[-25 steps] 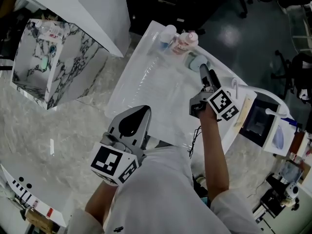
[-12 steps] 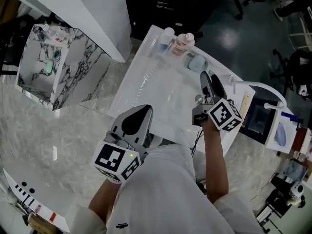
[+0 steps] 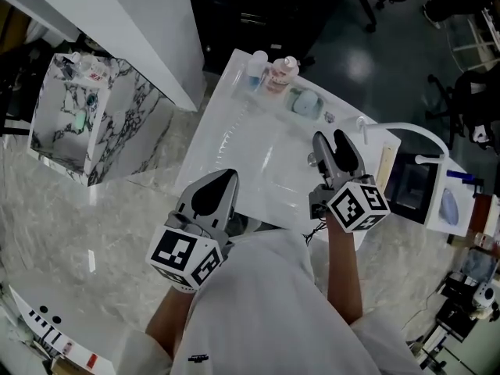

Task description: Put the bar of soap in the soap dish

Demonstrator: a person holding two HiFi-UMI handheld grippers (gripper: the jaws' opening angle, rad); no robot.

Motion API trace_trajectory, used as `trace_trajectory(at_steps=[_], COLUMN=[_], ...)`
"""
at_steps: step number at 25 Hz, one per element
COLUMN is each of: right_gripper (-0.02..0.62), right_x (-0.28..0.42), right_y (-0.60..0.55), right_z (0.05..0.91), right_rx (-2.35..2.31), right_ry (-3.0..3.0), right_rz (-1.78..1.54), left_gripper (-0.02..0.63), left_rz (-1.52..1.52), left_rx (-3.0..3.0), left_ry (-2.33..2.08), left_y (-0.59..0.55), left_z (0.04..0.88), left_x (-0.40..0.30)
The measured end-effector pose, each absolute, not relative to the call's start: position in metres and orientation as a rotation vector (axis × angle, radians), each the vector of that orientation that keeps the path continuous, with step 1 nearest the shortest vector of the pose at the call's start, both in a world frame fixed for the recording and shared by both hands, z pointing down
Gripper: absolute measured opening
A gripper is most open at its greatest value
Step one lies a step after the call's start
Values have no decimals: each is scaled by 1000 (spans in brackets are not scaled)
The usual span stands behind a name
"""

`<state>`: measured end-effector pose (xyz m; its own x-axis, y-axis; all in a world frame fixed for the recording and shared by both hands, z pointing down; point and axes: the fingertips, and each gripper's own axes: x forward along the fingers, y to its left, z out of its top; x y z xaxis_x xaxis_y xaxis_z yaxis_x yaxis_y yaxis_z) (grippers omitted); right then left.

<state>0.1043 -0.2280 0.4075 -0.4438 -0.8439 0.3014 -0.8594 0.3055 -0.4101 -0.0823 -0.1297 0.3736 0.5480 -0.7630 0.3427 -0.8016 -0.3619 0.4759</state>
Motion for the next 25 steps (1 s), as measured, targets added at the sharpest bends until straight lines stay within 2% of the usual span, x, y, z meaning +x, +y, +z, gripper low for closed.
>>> trace_trajectory(at_steps=[2, 14, 25], right_gripper=[230, 153, 84], right_x=[102, 99, 104], right_y=[-218, -173, -132], right_z=[397, 339, 314], right_rx=[1628, 1563, 1511], right_ry=[-2532, -2541, -2528], right_rz=[779, 428, 288], left_gripper=[9, 9, 9], left_rz=[82, 66, 68], left_rx=[2187, 2233, 2261], left_ry=[-1251, -1243, -1261], left_y=[-128, -120, -117], left_z=[371, 354, 345], left_x=[-82, -79, -77])
